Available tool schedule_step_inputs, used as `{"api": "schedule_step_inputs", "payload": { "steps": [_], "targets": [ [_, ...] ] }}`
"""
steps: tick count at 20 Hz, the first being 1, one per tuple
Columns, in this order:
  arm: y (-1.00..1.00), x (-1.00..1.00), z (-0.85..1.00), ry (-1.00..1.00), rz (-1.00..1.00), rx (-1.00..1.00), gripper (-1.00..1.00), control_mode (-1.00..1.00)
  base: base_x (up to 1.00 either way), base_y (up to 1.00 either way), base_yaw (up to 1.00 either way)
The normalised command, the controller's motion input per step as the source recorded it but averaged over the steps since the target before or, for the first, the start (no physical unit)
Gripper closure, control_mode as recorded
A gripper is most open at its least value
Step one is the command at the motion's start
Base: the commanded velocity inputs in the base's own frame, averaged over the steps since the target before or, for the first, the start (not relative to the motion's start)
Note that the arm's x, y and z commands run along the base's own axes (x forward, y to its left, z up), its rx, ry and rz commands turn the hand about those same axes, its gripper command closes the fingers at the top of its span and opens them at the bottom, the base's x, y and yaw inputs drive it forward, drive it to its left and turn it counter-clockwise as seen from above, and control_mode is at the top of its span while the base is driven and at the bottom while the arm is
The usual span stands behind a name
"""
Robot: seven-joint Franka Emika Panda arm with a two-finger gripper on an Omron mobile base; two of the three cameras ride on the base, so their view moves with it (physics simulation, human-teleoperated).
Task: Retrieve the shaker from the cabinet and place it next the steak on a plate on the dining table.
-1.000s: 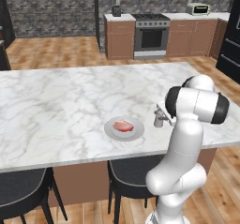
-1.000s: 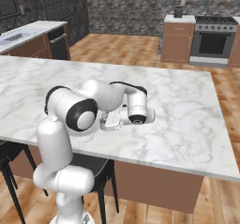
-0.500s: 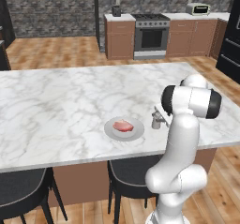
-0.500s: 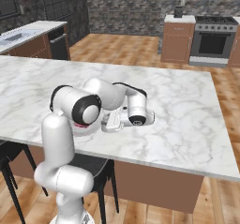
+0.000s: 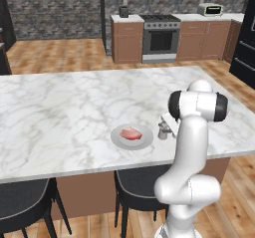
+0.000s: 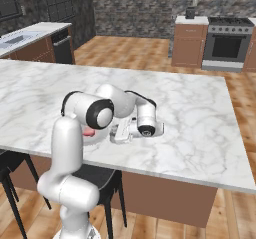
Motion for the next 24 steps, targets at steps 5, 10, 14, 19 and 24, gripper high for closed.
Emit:
{"api": "schedule_step_inputs", "payload": {
  "steps": [5,10,14,19,24],
  "targets": [
    [0.00,0.21,-0.30,-0.03,0.00,0.00,1.00,-1.00,0.00,0.00,0.00],
    [0.00,0.18,-0.25,-0.03,0.00,0.00,1.00,-1.00,0.00,0.00,0.00],
    [0.00,0.07,-0.35,-0.02,0.00,0.00,1.00,-1.00,0.00,0.00,0.00],
    [0.00,0.00,-0.34,-0.01,0.00,0.00,-1.00,-1.00,0.00,0.00,0.00],
    [-0.07,0.00,-0.10,0.00,0.00,0.01,-1.00,-1.00,0.00,0.00,0.00]
  ]
}}
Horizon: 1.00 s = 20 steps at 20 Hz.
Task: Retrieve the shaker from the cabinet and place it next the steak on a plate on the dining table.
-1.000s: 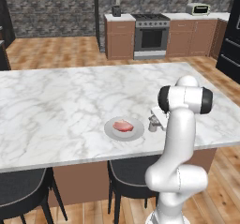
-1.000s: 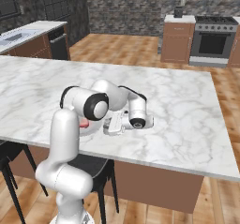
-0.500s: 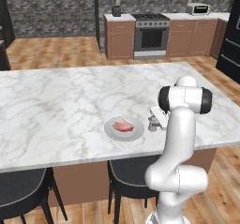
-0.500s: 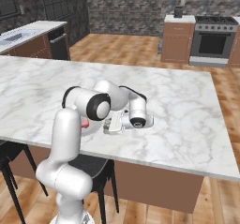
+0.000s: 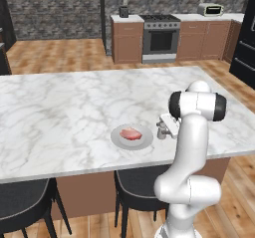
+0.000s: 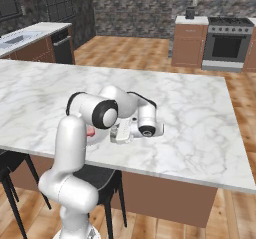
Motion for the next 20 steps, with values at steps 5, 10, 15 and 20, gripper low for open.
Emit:
{"api": "schedule_step_inputs", "payload": {
  "steps": [5,10,15,20],
  "targets": [
    [-0.18,0.00,-0.03,0.00,0.00,0.02,-1.00,-1.00,0.00,0.00,0.00],
    [-0.21,0.01,0.00,0.00,0.00,0.00,-1.00,-1.00,0.00,0.00,0.00],
    [-0.43,0.06,0.00,0.00,0.00,0.03,-1.00,-1.00,0.00,0.00,0.00],
    [-0.17,-0.17,0.03,-0.03,-0.01,0.05,-1.00,-1.00,0.00,0.00,0.00]
  ]
}}
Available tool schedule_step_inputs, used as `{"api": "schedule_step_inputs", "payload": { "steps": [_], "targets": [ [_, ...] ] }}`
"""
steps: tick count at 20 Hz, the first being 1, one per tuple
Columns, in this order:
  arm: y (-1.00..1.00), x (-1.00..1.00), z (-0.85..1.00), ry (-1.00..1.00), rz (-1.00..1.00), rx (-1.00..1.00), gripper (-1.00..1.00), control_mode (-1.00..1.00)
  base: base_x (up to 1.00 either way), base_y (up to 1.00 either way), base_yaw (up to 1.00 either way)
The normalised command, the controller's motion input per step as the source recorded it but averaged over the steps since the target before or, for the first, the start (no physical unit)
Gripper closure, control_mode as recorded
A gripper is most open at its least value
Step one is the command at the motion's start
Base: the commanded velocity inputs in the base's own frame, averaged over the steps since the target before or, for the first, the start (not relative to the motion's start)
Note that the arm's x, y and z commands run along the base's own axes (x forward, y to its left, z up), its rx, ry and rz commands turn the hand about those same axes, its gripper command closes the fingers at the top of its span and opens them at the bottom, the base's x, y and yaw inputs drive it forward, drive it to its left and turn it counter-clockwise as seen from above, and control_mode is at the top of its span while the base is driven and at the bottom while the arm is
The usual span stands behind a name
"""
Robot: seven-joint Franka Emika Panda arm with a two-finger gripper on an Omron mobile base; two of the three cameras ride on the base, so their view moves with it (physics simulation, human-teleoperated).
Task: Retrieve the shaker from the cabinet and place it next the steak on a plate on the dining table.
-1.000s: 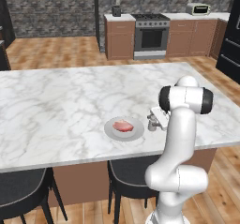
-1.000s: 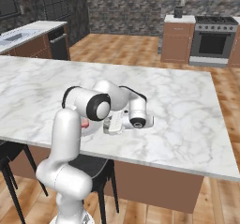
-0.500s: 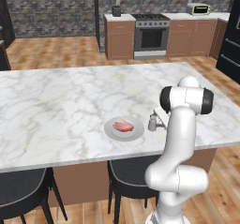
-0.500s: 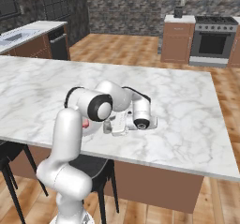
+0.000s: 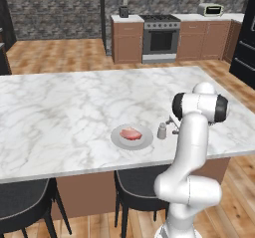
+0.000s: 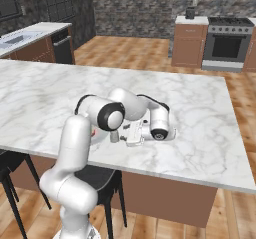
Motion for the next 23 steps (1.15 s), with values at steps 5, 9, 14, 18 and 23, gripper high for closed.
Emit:
{"api": "schedule_step_inputs", "payload": {
  "steps": [5,9,14,18,23],
  "targets": [
    [0.28,-0.97,0.36,-0.22,-0.02,0.01,-1.00,-1.00,0.00,0.00,0.00],
    [0.10,-0.90,0.84,-0.26,-0.02,0.00,-1.00,-1.00,0.00,0.00,0.00],
    [0.00,-0.56,1.00,-0.18,-0.08,0.00,-1.00,-1.00,0.00,0.00,0.00],
    [0.02,-0.45,1.00,-0.20,-0.08,0.00,-1.00,-1.00,0.00,0.00,0.00],
    [0.12,-0.63,1.00,-0.26,-0.07,0.00,-1.00,-1.00,0.00,0.00,0.00]
  ]
}}
